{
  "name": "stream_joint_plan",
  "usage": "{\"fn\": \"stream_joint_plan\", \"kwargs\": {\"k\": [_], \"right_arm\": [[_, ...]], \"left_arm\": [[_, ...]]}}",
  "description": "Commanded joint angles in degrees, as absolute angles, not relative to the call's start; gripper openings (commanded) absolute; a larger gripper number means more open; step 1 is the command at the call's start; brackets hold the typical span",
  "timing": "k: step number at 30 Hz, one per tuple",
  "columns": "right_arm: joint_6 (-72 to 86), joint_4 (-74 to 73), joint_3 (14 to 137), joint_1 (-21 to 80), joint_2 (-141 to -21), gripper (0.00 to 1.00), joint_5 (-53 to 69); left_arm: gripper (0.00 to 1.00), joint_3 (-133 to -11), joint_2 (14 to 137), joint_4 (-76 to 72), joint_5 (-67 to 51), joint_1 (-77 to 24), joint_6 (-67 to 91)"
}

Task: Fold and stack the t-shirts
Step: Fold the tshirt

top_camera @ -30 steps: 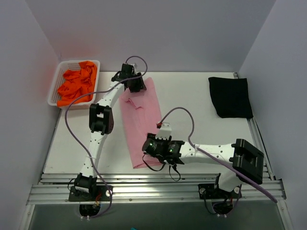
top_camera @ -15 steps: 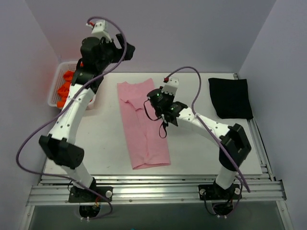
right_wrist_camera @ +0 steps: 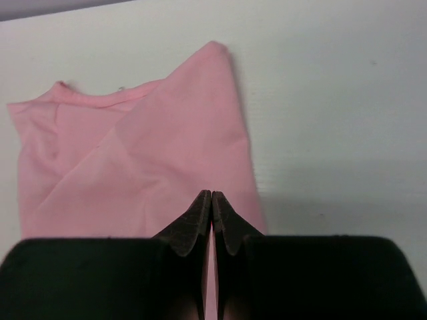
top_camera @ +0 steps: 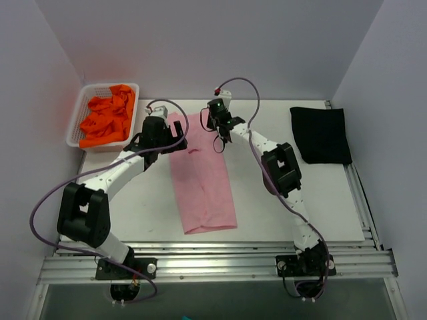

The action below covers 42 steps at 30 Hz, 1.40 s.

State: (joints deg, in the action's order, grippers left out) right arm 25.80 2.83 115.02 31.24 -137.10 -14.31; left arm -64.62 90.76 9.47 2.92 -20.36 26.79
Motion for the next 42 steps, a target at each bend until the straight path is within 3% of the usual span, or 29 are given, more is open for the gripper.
{"fn": "stream_joint_plan", "kwargs": {"k": [1,12,17,25,29,42], "right_arm": [[26.44,5.70,119.09,32.26,-137.37,0.00,-5.65],[34.62,12.12,120.06,29.97,-149.14,0.00,8.69],[35.42,13.97,118.48,28.22,-150.29,0.00,9.14],[37.08,15.73,103.29,20.05,-143.36,0.00,0.63],[39.02,20.21,97.21,16.35,-142.11,0.00,2.18],[36.92,13.73,116.79,21.08,-152.83,0.00,10.63]], "left_arm": [[0.97,-64.52,86.49,1.85,5.36,-20.48,27.33],[0.97,-58.53,87.01,-3.61,6.33,-20.48,29.44],[0.97,-58.89,88.33,-3.34,7.12,-20.39,29.53],[0.98,-58.98,89.91,-4.13,7.29,-20.30,29.01],[0.98,-59.76,91.31,-3.87,7.56,-20.30,28.83],[0.98,-60.64,92.99,-5.45,6.50,-20.30,29.88]]}}
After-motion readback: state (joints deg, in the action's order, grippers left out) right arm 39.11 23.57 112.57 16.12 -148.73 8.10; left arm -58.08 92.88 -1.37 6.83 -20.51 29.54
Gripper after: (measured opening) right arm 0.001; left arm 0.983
